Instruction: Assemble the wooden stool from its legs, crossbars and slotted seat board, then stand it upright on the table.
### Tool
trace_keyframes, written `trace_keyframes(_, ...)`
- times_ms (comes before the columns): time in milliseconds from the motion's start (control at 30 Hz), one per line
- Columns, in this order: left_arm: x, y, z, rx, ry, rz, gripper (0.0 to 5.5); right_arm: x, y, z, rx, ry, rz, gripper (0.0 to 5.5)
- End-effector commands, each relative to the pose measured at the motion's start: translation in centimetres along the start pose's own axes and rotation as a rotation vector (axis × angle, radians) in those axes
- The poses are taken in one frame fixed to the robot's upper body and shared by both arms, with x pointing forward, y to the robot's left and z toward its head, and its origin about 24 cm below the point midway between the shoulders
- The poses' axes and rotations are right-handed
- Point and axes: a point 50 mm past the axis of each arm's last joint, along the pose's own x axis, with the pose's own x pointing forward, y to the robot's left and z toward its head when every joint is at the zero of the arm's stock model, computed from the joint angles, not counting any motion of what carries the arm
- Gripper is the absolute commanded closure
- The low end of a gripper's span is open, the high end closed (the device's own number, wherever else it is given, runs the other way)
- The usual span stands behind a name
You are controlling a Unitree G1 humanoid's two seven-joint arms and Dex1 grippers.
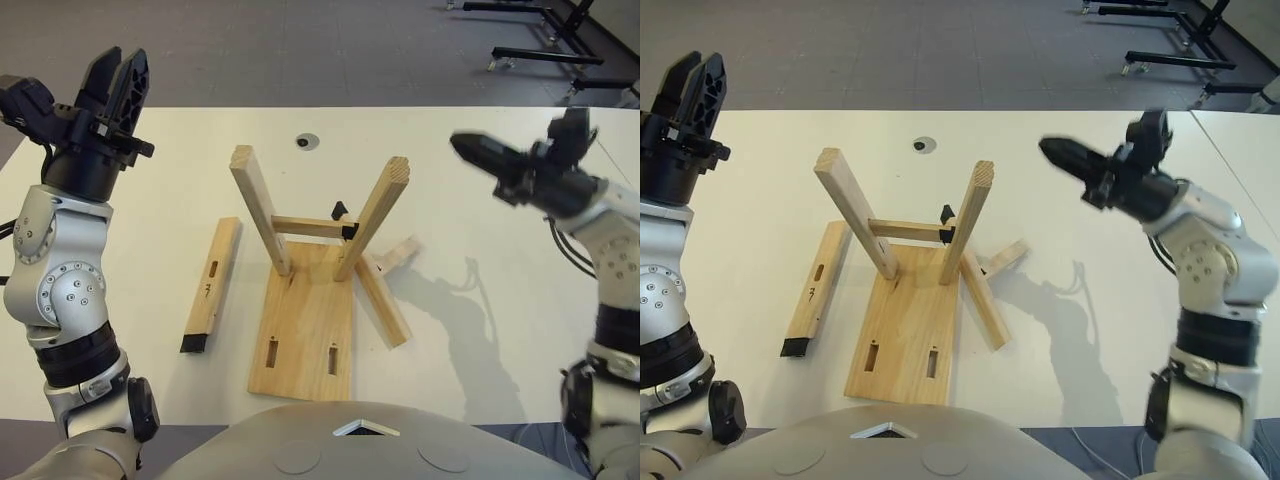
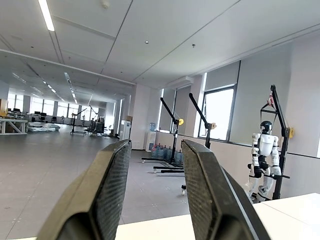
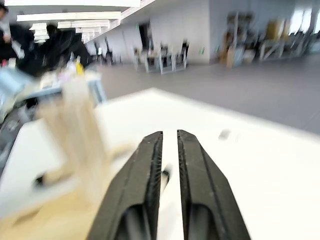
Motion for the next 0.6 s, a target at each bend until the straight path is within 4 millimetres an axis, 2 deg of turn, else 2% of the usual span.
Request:
trace_keyframes(33, -1.1, -0.4, 0.6, 0.020, 0.007, 0.032, 3.69, -0.2, 3.4, -2.6, 0.069, 0.223, 0.087, 4.31)
trace_keyframes(100, -1.7, -0.6, 0.7, 0.026, 0.008, 0.053, 3.69, 0.1, 4.5, -3.5, 0.075, 0.316, 0.109, 4.11)
trace_keyframes(300, -2.2, -1.1, 0.5, 0.028, 0.021, 0.067, 3.69, 0.4, 6.0, -5.0, 0.045, 0.477, 0.116, 4.11)
trace_keyframes(367, -2.3, -1.1, 0.5, 0.030, 0.025, 0.067, 3.69, -0.8, 5.5, -6.7, 0.058, 0.546, 0.055, 4.11)
trace_keyframes(500, -2.8, -1.3, 0.5, 0.039, 0.034, 0.077, 3.69, -4.5, 4.7, -10.4, 0.085, 0.638, -0.056, 4.11)
trace_keyframes(600, -3.0, -1.4, 0.4, 0.041, 0.044, 0.077, 3.69, -6.2, 5.9, -12.4, 0.090, 0.640, -0.084, 3.49)
